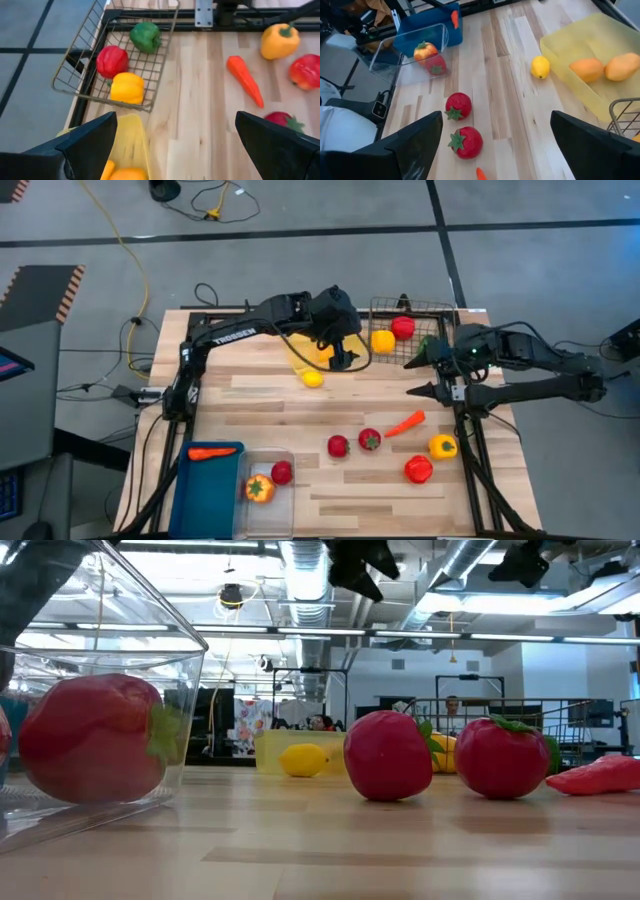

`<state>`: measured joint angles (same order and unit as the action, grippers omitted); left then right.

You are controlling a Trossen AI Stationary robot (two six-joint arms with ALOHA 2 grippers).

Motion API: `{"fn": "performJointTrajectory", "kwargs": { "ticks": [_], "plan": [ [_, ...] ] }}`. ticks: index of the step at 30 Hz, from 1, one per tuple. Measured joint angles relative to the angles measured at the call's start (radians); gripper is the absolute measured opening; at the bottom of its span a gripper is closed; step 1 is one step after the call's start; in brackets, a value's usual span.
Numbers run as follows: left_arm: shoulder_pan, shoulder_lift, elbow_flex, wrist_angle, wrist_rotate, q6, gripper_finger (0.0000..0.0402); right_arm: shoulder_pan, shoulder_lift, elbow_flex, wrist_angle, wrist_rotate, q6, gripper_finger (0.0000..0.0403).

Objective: Sort produce into baskets
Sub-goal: Put the yellow bell pepper into the wire basket

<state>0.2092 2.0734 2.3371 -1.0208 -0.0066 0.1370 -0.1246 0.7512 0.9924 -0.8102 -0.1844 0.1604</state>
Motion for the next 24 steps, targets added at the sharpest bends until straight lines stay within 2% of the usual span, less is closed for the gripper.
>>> {"fn": "performJointTrajectory", "kwargs": {
  "ticks": [5, 8, 11, 16, 20, 24],
  "plan": [
    [-0.029, -0.047, -0.053, 0.003, -0.007, 0.006, 0.0394, 0.0, 0.047, 0.0, 0.0, 0.0, 0.0, 0.04],
    [-0.039, -0.096, -0.151, 0.035, -0.008, -0.005, 0.0394, 0.0, 0.078, 0.0, -0.002, 0.0, 0.0, 0.04],
    [-0.043, -0.169, -0.315, 0.134, -0.03, -0.043, 0.0394, 0.0, 0.104, 0.0, -0.018, 0.0, -0.003, 0.04],
    [-0.043, -0.348, -0.656, 0.383, -0.115, -0.102, 0.0394, -0.002, 0.13, 0.0, -0.09, 0.0, -0.003, 0.04],
    [-0.042, -0.483, -0.908, 0.599, -0.137, -0.145, 0.0394, 0.004, 0.132, 0.0, -0.209, -0.001, -0.002, 0.04],
    [-0.043, -0.575, -1.079, 0.758, -0.14, -0.196, 0.0394, 0.026, 0.132, 0.0, -0.353, -0.002, 0.039, 0.04]
  ]
}}
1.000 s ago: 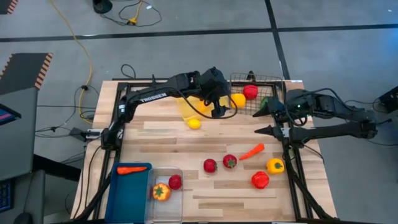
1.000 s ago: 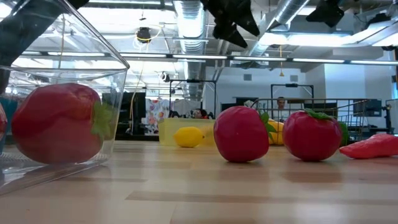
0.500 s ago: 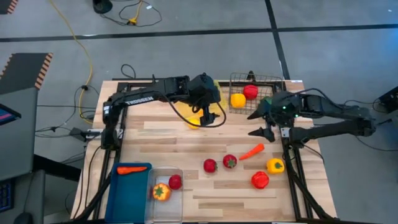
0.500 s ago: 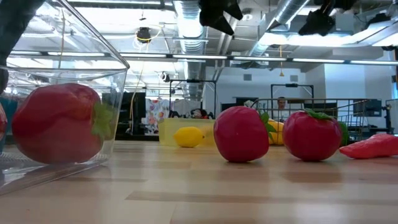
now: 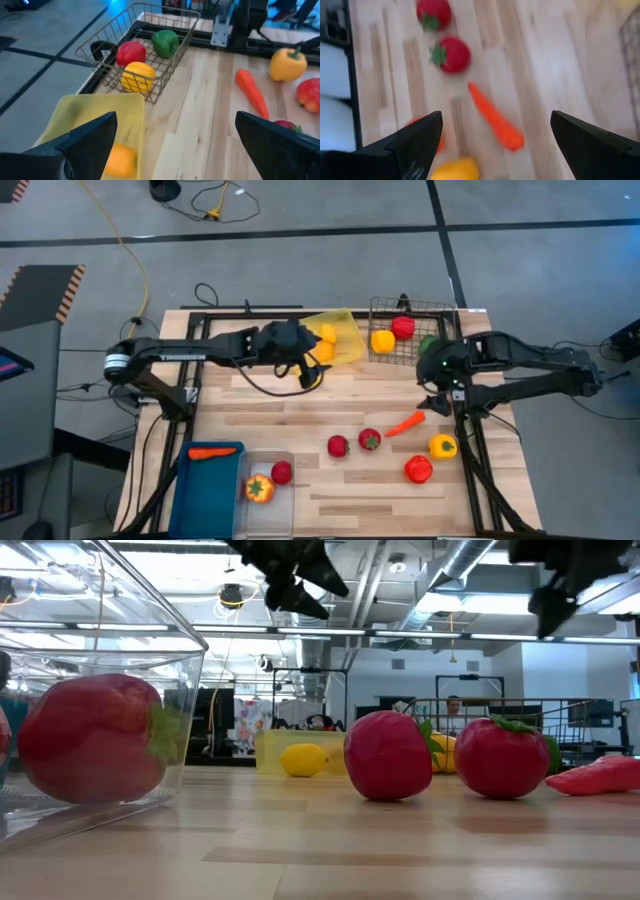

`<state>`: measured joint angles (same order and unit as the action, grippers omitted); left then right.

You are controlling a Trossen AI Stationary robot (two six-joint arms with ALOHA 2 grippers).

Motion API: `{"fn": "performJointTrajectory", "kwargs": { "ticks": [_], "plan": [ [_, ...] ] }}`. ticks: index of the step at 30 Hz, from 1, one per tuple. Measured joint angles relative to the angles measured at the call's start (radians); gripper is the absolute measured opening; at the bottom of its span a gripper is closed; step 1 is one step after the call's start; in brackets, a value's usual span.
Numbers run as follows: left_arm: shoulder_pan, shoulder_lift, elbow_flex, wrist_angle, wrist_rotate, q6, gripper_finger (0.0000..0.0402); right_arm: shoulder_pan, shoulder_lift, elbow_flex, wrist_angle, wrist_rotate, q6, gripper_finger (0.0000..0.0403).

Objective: Sort produce into baskets
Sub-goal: Put the yellow bell pepper into the wire basket

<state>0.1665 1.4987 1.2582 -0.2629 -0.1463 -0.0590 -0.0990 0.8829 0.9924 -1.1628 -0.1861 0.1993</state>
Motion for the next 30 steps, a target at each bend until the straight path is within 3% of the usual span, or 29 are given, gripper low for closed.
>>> {"fn": "performJointTrajectory", "kwargs": {
  "ticks": [5, 15, 25, 30],
  "plan": [
    [0.0, -0.048, -0.089, 0.035, 0.0, -0.053, 0.0394, 0.058, 0.0, 0.0, -0.099, -0.008, 0.037, 0.04],
    [-0.024, -0.043, -0.1, 0.038, 0.0, -0.081, 0.0394, 0.249, 0.002, 0.0, -0.176, -0.018, 0.045, 0.04],
    [-0.045, -0.042, -0.1, 0.037, -0.023, -0.081, 0.0394, 0.389, 0.002, 0.0, -0.147, -0.019, 0.376, 0.04],
    [-0.045, -0.042, -0.1, 0.037, -0.023, -0.081, 0.0394, 0.447, 0.005, 0.0, -0.131, -0.018, 0.423, 0.04]
  ]
}}
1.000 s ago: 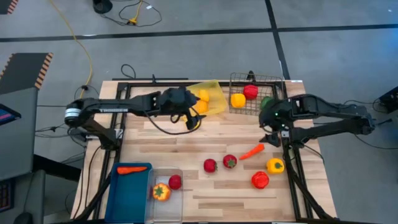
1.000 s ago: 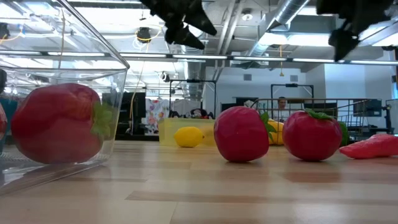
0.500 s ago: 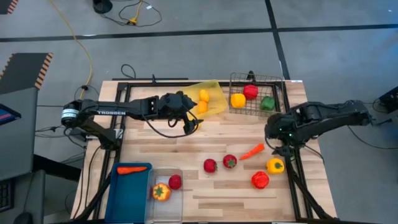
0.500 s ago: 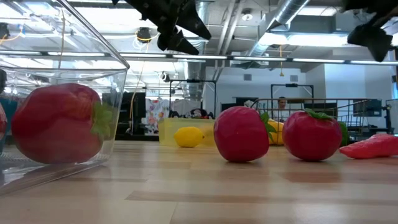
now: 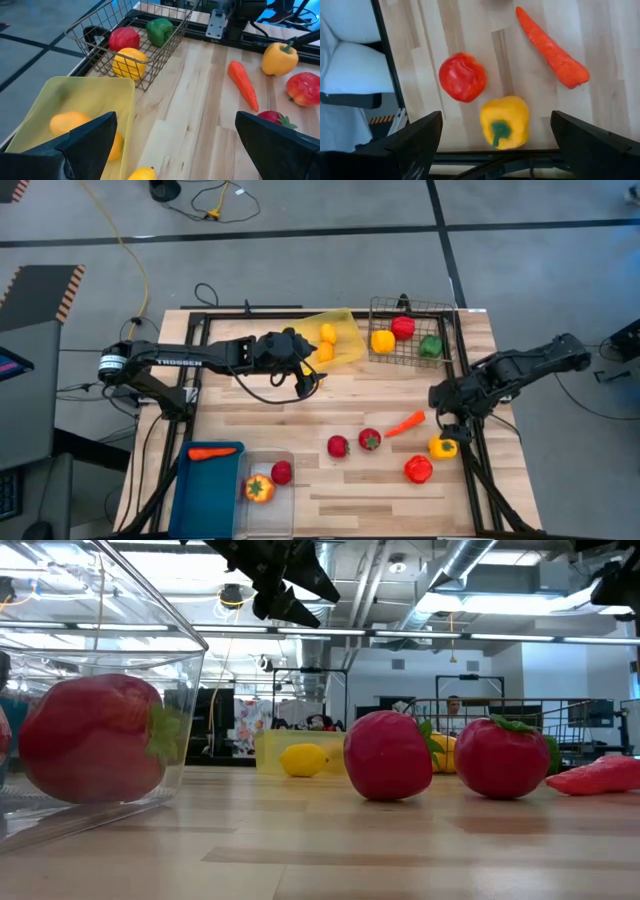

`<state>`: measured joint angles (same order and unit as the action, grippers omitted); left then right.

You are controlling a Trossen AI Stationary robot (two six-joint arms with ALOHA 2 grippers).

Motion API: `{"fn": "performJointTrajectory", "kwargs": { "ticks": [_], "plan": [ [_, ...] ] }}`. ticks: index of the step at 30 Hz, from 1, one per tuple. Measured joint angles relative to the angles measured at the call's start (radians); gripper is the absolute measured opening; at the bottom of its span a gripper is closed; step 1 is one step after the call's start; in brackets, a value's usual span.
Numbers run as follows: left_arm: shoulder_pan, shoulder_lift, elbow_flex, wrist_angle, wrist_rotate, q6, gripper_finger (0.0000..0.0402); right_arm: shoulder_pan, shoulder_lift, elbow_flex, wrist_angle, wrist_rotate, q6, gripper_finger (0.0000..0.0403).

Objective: Sort produce into baskets
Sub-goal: Put the yellow bell pepper into the wire basket

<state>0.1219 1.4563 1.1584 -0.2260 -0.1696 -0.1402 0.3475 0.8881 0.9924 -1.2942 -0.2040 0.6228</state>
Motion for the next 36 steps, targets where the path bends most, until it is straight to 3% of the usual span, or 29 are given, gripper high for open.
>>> {"fn": "performJointTrajectory", "kwargs": {
  "ticks": [7, 18, 36],
  "plan": [
    [0.0, 0.0, 0.0, 0.0, 0.0, -0.004, 0.0394, 0.091, 0.059, 0.0, 0.0, 0.023, 0.035, 0.04],
    [0.0, 0.001, 0.001, 0.0, 0.0, -0.004, 0.0394, 0.218, 0.266, 0.0, -0.01, 0.029, 0.023, 0.04],
    [0.0, 0.001, 0.001, 0.0, 0.0, -0.004, 0.0394, 0.281, 0.536, 0.0, -0.011, 0.052, -0.006, 0.04]
  ]
}}
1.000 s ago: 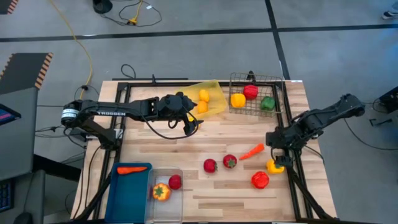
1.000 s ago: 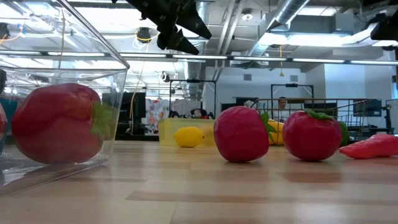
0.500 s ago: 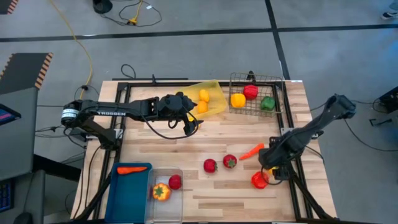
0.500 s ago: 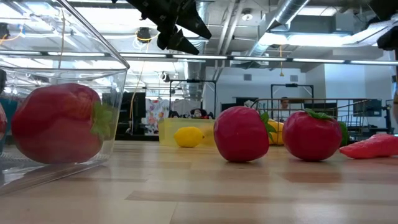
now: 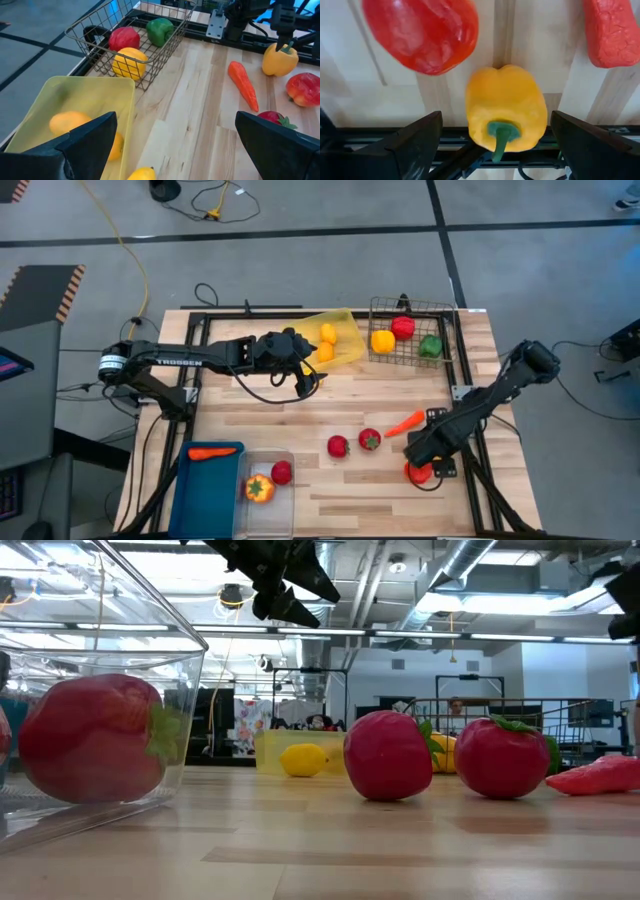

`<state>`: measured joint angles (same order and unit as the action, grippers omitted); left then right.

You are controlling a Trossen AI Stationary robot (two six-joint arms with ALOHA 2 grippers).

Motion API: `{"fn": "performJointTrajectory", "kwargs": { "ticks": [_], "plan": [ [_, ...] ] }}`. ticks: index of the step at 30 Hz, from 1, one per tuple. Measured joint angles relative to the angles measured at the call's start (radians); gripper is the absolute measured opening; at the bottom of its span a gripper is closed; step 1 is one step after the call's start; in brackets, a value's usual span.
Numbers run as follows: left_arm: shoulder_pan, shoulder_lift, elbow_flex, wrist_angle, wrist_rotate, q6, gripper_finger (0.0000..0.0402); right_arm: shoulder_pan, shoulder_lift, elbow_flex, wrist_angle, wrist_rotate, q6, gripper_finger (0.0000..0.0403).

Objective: Sort produce into baskets
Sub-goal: Put the yellow bell pepper into the wire basket

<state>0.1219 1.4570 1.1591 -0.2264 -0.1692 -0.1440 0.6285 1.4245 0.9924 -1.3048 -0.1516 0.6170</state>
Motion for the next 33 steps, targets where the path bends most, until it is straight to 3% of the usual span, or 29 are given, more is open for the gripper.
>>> {"fn": "performJointTrajectory", "kwargs": {
  "ticks": [21, 33],
  "plan": [
    [-0.004, 0.0, 0.0, -0.001, 0.016, 0.001, 0.0394, -0.001, 0.22, 0.0, -0.055, 0.053, -0.05, 0.04],
    [-0.019, 0.0, 0.0, -0.001, 0.016, 0.001, 0.0394, 0.0, 0.232, -0.025, -0.072, 0.048, -0.05, 0.0399]
  ]
}}
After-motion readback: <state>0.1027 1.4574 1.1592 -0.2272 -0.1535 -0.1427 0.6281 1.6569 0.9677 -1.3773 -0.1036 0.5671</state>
